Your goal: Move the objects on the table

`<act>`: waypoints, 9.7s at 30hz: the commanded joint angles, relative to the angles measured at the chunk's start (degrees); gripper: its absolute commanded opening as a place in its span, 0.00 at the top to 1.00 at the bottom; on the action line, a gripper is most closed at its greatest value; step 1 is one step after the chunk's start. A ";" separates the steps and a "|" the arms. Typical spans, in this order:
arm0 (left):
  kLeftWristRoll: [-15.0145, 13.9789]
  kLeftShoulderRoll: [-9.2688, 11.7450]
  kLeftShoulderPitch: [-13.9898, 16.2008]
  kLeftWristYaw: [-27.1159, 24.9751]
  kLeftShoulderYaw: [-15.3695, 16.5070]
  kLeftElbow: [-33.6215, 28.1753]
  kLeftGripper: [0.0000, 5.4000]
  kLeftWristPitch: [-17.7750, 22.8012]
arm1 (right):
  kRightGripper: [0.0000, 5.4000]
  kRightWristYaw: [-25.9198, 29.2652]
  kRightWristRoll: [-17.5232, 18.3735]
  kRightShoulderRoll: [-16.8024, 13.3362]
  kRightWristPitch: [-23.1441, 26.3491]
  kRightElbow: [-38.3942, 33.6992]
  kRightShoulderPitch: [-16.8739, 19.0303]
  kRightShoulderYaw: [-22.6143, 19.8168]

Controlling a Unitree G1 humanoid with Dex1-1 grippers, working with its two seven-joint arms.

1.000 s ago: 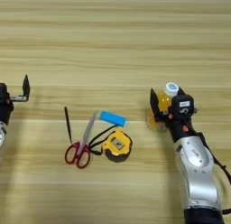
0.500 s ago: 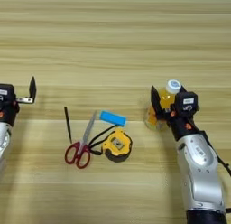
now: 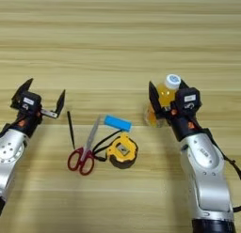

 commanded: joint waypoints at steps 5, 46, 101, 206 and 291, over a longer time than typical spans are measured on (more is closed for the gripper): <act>-2.58 -0.14 4.21 -11.54 -7.76 -5.45 0.00 1.81 | 0.37 -0.65 -0.96 0.36 4.82 -10.19 -0.44 4.71; -4.53 -0.46 7.05 -16.94 -13.24 -13.64 0.00 6.02 | 0.37 -0.17 -3.54 3.94 7.17 -14.92 4.52 24.11; -4.96 -0.78 5.89 -16.60 -11.28 -10.94 0.37 5.19 | 0.00 1.71 -3.19 4.77 3.58 -14.95 4.98 24.71; -0.43 2.60 -3.79 10.34 8.22 10.56 0.31 7.11 | 0.00 -4.48 0.13 5.58 -5.30 -7.58 -0.80 4.03; -2.40 0.25 0.48 13.48 12.18 -17.95 0.01 -0.63 | 0.00 -3.31 -1.34 4.37 -4.19 -4.75 -0.56 5.75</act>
